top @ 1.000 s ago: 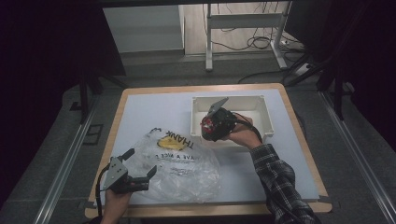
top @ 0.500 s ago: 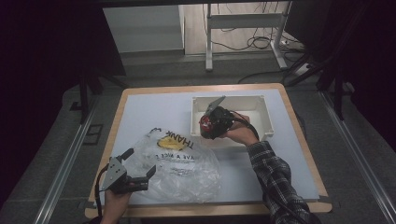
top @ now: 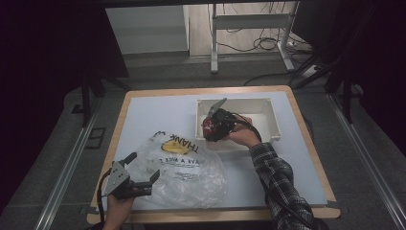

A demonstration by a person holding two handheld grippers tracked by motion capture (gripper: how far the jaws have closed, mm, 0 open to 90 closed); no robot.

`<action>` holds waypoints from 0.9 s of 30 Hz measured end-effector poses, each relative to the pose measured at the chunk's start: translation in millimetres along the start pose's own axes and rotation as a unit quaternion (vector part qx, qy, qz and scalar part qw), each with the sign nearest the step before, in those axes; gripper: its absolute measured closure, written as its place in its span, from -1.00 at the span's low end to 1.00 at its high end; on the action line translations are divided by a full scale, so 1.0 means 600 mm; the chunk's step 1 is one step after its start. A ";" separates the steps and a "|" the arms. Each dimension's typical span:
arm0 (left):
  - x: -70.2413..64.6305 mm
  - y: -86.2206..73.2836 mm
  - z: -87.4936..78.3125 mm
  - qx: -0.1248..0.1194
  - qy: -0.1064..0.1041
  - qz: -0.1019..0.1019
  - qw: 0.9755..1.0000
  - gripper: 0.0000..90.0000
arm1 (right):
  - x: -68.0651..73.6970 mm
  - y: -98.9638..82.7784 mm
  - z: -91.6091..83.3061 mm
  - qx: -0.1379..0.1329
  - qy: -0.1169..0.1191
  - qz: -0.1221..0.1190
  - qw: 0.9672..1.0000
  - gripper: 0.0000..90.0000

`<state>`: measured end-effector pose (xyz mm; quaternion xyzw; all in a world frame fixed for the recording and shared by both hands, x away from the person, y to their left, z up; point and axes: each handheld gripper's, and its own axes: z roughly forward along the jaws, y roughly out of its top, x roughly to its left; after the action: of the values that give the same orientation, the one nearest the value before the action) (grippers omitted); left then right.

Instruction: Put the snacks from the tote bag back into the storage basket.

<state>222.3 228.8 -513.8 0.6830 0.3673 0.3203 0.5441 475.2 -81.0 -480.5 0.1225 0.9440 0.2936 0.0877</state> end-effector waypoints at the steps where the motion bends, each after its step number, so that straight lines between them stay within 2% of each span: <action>1: 0.000 0.000 0.000 0.000 0.000 0.000 1.000 -1.00 | 0.000 0.000 0.000 0.000 0.000 0.000 1.000 -0.43; 27: -0.001 0.000 0.000 0.001 0.000 0.003 1.000 -1.00 | -0.006 0.002 0.038 0.003 0.009 0.003 1.000 -0.43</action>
<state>222.2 228.4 -514.1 0.6847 0.3659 0.3218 0.5420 484.2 -69.2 -497.9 0.1229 0.9453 0.2919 0.0782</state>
